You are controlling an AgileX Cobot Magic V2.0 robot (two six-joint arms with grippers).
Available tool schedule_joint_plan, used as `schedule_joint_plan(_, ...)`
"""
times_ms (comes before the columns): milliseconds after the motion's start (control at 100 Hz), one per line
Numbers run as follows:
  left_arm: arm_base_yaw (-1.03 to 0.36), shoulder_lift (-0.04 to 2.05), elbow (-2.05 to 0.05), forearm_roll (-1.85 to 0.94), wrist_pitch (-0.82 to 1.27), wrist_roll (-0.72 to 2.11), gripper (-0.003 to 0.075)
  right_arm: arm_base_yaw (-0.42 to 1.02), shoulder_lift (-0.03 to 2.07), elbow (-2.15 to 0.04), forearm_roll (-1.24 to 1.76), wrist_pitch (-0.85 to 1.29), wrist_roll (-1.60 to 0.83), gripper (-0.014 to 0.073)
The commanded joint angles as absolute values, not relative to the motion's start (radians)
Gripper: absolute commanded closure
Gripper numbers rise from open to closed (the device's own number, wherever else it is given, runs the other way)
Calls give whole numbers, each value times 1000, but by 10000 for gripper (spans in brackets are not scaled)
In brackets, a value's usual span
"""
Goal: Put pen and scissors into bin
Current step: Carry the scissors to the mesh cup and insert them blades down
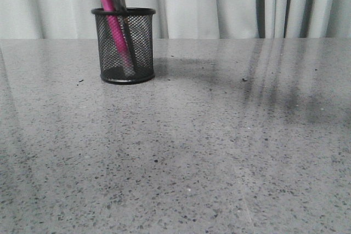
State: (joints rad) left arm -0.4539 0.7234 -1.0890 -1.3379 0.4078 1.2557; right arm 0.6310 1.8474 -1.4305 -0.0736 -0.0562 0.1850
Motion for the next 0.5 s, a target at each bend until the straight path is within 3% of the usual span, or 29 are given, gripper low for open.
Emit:
schedule_joint_plan(0, -455, 703, -1104, -1333, 373, 1226, 390, 631, 1733, -1462, -84, -54, 175, 106)
schedule_joint_plan(80, -454, 663, -1068, -1258, 297, 1142, 499, 631, 1660, -1462, -87, 60, 175, 124)
schedule_joint_plan(130, -454, 630, -1029, -1200, 251, 1101, 584, 631, 1602, -1460, -109, 135, 173, 195)
schedule_joint_plan(220, -454, 547, -929, -1112, 193, 1069, 741, 641, 1470, -1416, -194, 229, 151, 494)
schedule_joint_plan(270, -454, 492, -864, -1078, 176, 1069, 739, 652, 1383, -1352, -221, 260, 139, 676)
schedule_joint_plan(490, -454, 218, -526, -1057, 141, 1069, 739, 680, 872, -924, -240, 360, 120, 664)
